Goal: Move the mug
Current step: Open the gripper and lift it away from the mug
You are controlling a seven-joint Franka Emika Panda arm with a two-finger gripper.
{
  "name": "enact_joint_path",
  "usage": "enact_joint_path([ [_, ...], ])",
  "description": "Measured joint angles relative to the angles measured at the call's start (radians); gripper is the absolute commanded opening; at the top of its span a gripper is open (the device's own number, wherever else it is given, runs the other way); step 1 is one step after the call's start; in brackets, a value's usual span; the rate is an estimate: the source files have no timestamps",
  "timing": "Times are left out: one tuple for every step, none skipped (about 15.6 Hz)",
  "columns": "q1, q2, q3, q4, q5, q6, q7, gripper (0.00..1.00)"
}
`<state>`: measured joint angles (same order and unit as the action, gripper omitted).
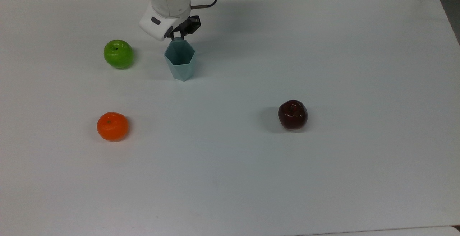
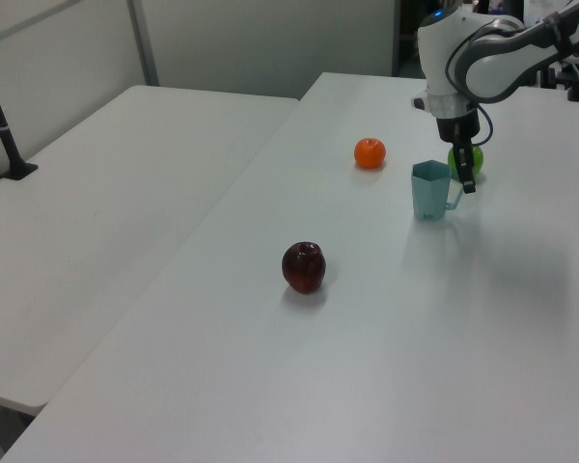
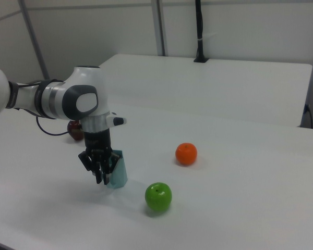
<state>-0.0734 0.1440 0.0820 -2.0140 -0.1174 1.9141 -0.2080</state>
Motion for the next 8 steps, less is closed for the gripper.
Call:
enact_joint_path([
  [0.000, -0.001, 0.000, -0.001, 0.000, 0.000, 0.000, 0.49],
  [0.000, -0.001, 0.000, -0.002, 0.000, 0.000, 0.000, 0.62],
  [0.000, -0.001, 0.000, -0.004, 0.000, 0.000, 0.000, 0.75],
  [0.000, -0.002, 0.000, -0.005, 0.000, 0.000, 0.000, 0.85],
  [0.000, -0.003, 0.000, -0.005, 0.000, 0.000, 0.000, 0.94],
  [0.000, -0.007, 0.000, -0.005, 0.000, 0.000, 0.001, 1.00],
  [0.000, -0.014, 0.000, -0.004, 0.000, 0.000, 0.001, 1.00],
  [-0.001, -0.025, 0.000, -0.003, 0.000, 0.000, 0.001, 1.00],
])
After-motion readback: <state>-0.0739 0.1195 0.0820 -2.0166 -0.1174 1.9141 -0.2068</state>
